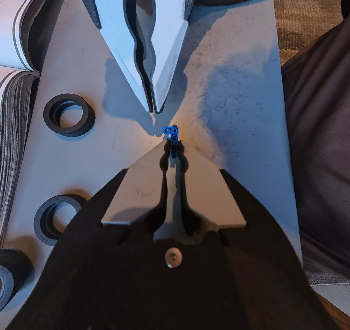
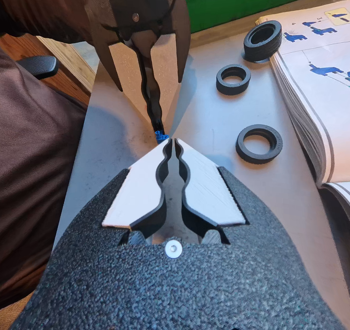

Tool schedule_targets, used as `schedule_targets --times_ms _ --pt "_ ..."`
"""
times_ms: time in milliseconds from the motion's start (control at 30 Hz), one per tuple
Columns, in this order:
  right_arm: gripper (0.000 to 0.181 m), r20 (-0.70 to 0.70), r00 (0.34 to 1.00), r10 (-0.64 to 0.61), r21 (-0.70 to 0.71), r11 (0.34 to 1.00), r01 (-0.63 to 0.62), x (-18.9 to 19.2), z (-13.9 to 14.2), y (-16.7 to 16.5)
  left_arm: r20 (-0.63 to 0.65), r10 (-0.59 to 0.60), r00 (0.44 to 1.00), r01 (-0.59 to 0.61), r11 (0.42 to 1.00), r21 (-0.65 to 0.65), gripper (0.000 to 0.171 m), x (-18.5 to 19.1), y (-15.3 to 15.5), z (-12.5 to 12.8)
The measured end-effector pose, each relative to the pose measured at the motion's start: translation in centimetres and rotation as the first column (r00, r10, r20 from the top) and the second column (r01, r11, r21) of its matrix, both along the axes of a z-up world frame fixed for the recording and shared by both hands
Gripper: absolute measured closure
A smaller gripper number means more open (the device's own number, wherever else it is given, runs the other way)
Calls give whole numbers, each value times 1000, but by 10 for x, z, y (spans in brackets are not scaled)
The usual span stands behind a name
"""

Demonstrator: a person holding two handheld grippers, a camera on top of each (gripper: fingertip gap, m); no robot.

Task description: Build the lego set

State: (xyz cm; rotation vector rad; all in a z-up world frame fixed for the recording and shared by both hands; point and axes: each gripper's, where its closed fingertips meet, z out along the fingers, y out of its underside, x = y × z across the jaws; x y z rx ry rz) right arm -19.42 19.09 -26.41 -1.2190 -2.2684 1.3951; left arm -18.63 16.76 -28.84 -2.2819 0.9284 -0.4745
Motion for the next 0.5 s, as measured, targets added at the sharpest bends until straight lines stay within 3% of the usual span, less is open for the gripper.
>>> schedule_targets --times_ms 167,367,500 --pt "173 40 999 10 92 996 -14 7 -18 1 -8 19 1000 -19 1000 23 168 -3 -1 2" --pt "172 -5 1000 2 221 975 -1 11 -25 -4 85 131 988 -134 991 22 167 -8 -7 9" --pt "157 -71 997 -15 126 992 24 1 -6 -7 126 172 977 -177 984 32 167 -6 5 22"
